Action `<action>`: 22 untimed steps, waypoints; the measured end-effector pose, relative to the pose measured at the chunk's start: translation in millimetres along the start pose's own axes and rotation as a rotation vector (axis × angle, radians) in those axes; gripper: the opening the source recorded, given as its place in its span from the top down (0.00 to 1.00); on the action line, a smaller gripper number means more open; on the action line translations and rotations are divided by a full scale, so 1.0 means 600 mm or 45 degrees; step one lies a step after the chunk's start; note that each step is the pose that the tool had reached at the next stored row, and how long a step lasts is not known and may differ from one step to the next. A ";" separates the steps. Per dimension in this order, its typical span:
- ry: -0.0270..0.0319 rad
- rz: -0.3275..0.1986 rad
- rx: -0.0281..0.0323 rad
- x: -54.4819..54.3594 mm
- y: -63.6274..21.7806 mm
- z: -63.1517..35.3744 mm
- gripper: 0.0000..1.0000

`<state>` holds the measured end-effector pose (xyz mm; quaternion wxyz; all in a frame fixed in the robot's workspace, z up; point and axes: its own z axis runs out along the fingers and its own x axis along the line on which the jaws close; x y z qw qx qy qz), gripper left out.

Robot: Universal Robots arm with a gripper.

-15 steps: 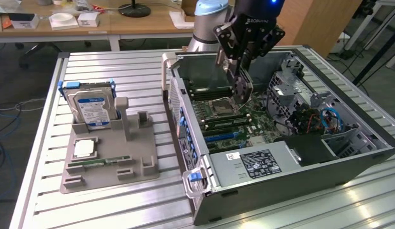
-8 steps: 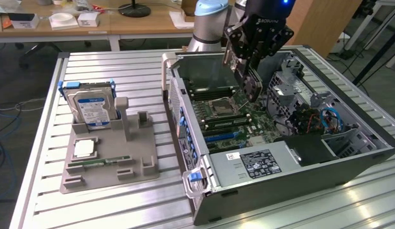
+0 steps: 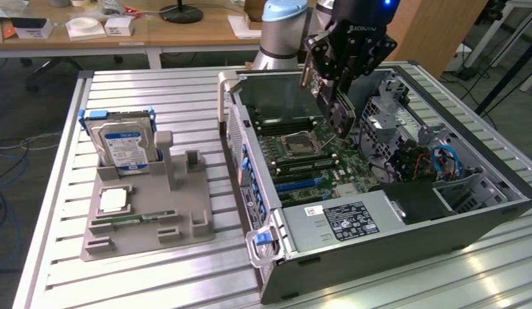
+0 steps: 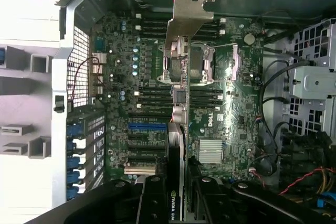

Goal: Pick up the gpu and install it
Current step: 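Insert the gpu into the slot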

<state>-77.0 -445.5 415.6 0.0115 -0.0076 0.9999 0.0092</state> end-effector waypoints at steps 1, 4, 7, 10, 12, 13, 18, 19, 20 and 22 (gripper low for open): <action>0.0001 -0.006 -0.0002 0.000 0.000 0.000 0.74; 0.0006 -0.034 -0.0009 -0.001 0.000 0.000 0.74; 0.0012 -0.069 -0.0017 -0.001 0.000 0.000 0.74; 0.0019 -0.110 -0.0027 -0.002 0.000 0.001 0.74; 0.0024 -0.137 -0.0033 -0.003 0.000 0.001 0.74; 0.0027 -0.151 -0.0036 -0.004 0.000 0.001 0.74; 0.0040 -0.224 -0.0053 -0.005 0.000 0.002 0.74; 0.0042 -0.237 -0.0056 -0.006 0.000 0.002 0.74; 0.0045 -0.251 -0.0059 -0.006 0.000 0.002 0.74; 0.0050 -0.277 -0.0066 -0.007 0.000 0.002 0.74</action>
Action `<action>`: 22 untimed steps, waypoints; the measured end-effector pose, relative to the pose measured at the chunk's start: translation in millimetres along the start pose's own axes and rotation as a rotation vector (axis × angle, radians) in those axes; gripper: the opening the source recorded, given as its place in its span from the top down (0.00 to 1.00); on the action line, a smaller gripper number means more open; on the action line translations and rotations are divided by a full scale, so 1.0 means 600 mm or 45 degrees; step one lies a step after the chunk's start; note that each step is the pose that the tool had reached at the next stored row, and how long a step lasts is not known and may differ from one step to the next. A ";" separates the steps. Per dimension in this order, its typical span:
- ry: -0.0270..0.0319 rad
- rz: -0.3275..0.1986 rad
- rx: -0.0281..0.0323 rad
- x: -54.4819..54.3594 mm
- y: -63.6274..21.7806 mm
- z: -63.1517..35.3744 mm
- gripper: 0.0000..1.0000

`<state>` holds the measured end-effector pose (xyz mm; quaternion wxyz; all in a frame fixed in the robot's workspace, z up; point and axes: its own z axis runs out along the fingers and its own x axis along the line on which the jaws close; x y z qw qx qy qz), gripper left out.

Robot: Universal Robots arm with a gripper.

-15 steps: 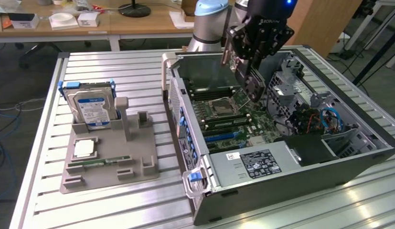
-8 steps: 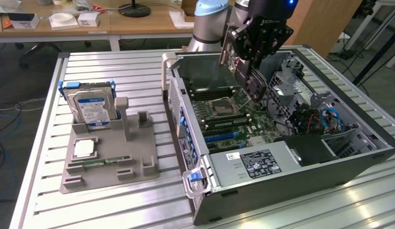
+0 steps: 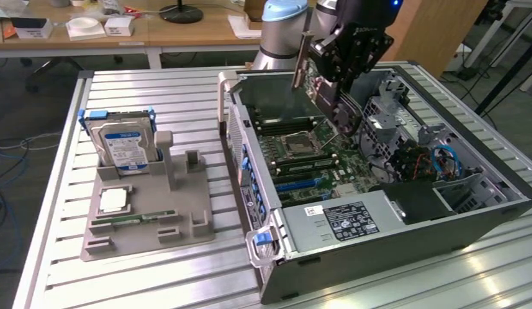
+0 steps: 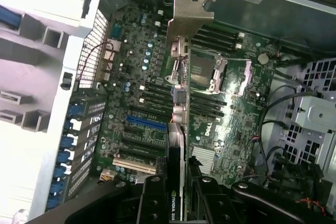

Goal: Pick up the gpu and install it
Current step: 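Insert the gpu into the slot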

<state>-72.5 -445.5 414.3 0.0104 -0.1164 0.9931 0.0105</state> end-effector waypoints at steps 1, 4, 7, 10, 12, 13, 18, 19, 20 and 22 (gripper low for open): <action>0.0003 -0.014 -0.0003 0.000 0.000 0.000 0.74; 0.0010 -0.053 -0.0012 -0.002 0.000 0.000 0.74; 0.0018 -0.093 -0.0021 -0.003 -0.001 0.001 0.74; 0.0025 -0.132 -0.0031 -0.004 -0.001 0.001 0.74; 0.0030 -0.160 -0.0036 -0.004 -0.001 0.001 0.74; 0.0032 -0.173 -0.0040 -0.005 -0.001 0.002 0.74; 0.0045 -0.243 -0.0056 -0.006 -0.002 0.002 0.74; 0.0047 -0.256 -0.0059 -0.007 -0.002 0.002 0.74; 0.0049 -0.270 -0.0062 -0.007 -0.002 0.003 0.74; 0.0055 -0.296 -0.0068 -0.007 -0.002 0.003 0.74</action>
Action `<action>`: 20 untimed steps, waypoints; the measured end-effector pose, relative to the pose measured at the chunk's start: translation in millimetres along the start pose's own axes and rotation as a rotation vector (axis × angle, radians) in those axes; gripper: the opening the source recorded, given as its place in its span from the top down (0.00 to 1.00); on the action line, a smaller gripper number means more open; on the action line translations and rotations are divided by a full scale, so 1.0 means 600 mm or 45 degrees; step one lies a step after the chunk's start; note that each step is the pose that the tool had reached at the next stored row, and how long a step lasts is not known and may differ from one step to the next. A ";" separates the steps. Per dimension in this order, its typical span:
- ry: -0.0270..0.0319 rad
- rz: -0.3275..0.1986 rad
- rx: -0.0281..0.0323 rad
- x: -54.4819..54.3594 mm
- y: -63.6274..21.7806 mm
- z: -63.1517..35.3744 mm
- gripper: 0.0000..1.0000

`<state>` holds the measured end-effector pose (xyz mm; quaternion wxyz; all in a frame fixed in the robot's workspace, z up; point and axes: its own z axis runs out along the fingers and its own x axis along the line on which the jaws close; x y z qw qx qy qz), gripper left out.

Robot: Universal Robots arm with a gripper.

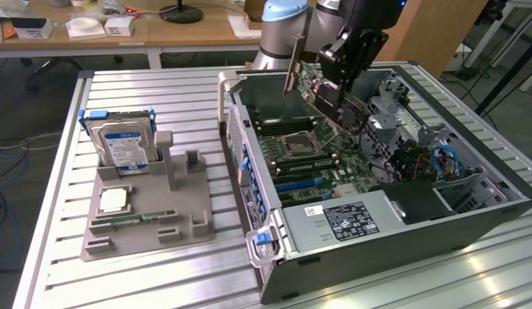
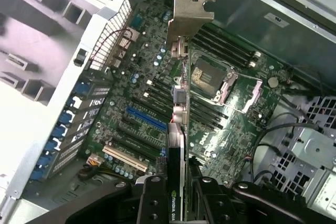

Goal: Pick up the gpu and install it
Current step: 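Insert the gpu into the slot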

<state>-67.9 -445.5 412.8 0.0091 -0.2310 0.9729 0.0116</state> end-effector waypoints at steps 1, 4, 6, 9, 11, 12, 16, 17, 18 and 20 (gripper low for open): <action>0.0002 -0.013 -0.0003 0.000 0.000 0.000 0.74; 0.0009 -0.054 -0.0013 -0.001 -0.001 0.001 0.74; 0.0015 -0.080 -0.0019 -0.002 -0.001 0.001 0.74; 0.0022 -0.120 -0.0028 -0.002 -0.001 0.001 0.74; 0.0027 -0.147 -0.0034 -0.003 -0.002 0.001 0.74; 0.0029 -0.161 -0.0037 -0.003 -0.002 0.001 0.74; 0.0039 -0.213 -0.0048 -0.004 -0.002 0.002 0.74; 0.0041 -0.226 -0.0052 -0.004 -0.002 0.002 0.74; 0.0044 -0.240 -0.0056 -0.005 -0.002 0.002 0.74; 0.0049 -0.267 -0.0061 -0.005 -0.003 0.002 0.74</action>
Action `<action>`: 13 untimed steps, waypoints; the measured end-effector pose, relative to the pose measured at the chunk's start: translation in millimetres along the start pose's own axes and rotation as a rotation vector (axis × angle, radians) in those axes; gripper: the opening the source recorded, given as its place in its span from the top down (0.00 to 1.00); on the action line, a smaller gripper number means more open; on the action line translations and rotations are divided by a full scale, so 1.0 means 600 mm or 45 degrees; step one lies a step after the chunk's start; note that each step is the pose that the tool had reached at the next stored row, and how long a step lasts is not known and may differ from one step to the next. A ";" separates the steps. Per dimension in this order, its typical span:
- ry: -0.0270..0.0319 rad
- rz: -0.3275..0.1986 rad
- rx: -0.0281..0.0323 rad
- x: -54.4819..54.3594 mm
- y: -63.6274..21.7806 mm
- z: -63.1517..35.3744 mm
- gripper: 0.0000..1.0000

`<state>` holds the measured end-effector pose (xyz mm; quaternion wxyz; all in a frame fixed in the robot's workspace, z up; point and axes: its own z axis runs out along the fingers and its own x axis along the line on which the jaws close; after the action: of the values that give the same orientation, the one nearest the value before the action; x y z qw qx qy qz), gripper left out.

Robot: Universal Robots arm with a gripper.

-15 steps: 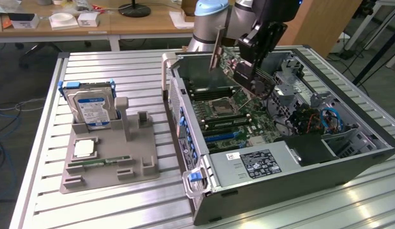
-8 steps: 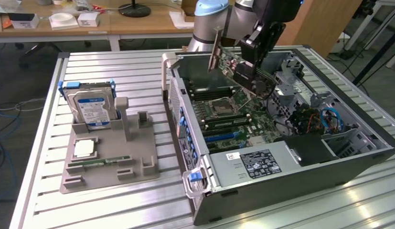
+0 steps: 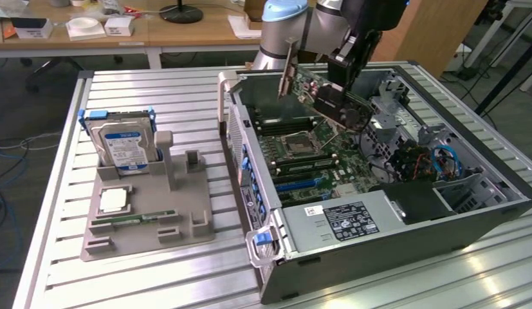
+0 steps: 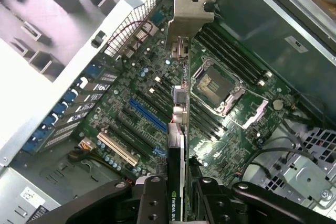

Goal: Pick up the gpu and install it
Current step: 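Insert the gpu into the slot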

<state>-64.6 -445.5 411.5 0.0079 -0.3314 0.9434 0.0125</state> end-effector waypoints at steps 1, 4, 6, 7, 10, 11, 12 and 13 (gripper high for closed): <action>0.0002 -0.013 -0.0003 0.000 0.000 0.000 0.74; 0.0009 -0.053 -0.0013 -0.001 0.000 0.000 0.74; 0.0015 -0.081 -0.0019 -0.001 -0.001 0.001 0.74; 0.0017 -0.094 -0.0022 -0.001 -0.001 0.001 0.74; 0.0024 -0.135 -0.0031 -0.002 -0.001 0.001 0.74; 0.0027 -0.148 -0.0035 -0.002 -0.001 0.001 0.74; 0.0029 -0.163 -0.0038 -0.002 -0.002 0.001 0.74; 0.0032 -0.176 -0.0041 -0.002 -0.002 0.002 0.74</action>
<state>-63.0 -445.5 410.5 0.0070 -0.3959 0.9182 0.0130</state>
